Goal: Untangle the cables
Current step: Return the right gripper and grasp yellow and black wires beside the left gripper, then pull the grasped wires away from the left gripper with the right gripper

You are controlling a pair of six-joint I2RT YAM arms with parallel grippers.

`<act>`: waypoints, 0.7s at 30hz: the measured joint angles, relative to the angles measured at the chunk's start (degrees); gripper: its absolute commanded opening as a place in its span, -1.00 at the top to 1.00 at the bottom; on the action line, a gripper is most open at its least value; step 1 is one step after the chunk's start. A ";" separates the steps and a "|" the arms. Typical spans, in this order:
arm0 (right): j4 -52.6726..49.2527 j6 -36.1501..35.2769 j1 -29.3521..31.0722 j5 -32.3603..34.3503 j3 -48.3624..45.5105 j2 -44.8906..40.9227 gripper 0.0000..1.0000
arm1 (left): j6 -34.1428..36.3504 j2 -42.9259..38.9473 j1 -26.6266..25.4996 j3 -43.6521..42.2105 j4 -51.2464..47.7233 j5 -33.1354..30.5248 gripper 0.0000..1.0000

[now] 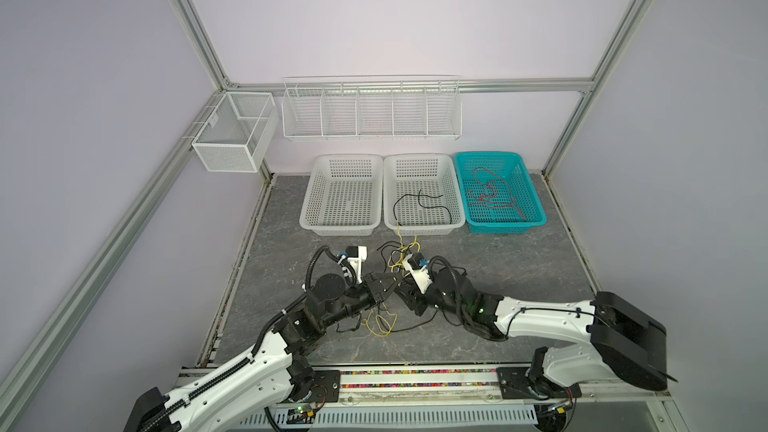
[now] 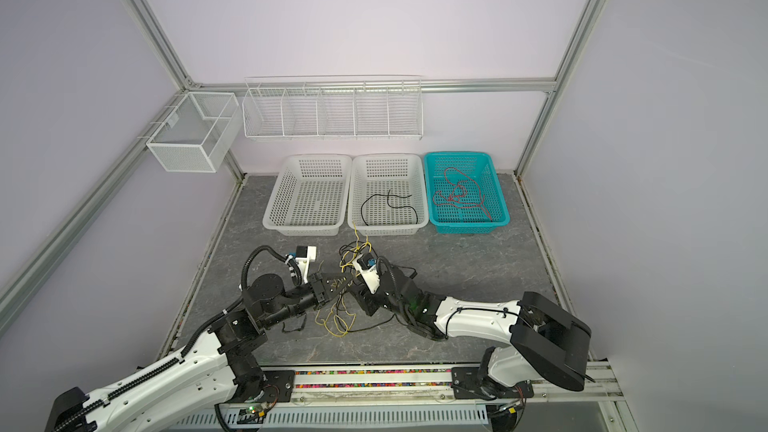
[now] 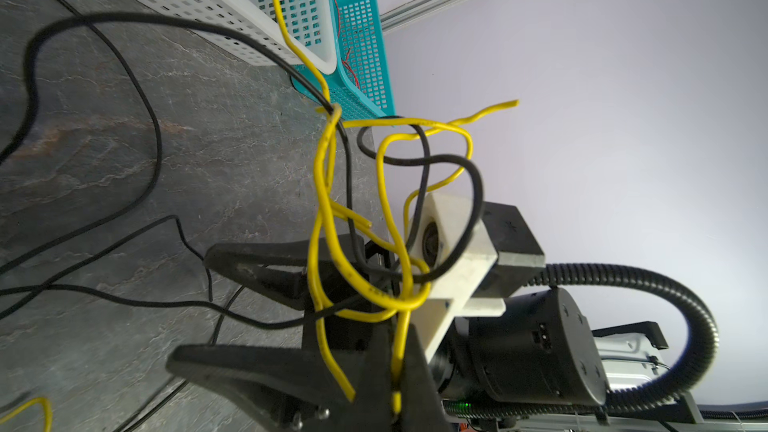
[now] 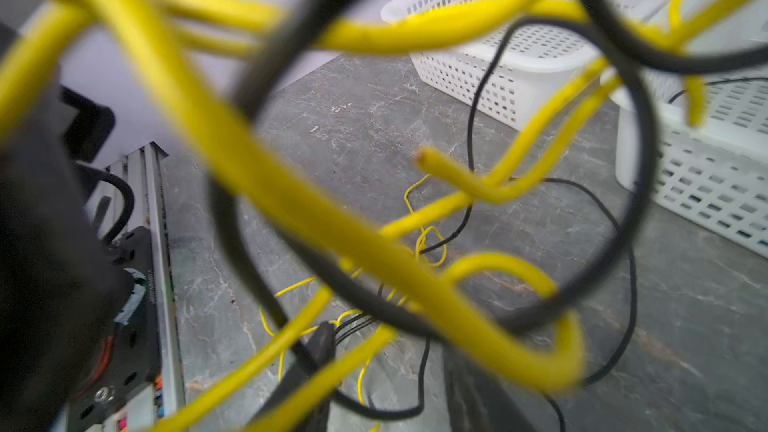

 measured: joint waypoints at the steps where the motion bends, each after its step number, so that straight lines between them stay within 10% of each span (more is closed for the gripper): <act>1: 0.28 -0.04 0.02 0.52 0.00 -0.07 0.51 | 0.00 -0.07 0.00 0.02 -0.22 0.00 1.00; 6: -0.48 -0.28 0.24 1.99 -0.39 -2.75 0.86 | 0.22 -0.68 0.00 0.07 -0.76 -0.28 1.00; 21: -29.35 -3.43 0.98 6.54 -0.02 -38.93 0.87 | 5.40 -1.46 0.87 0.50 -9.60 -4.76 1.00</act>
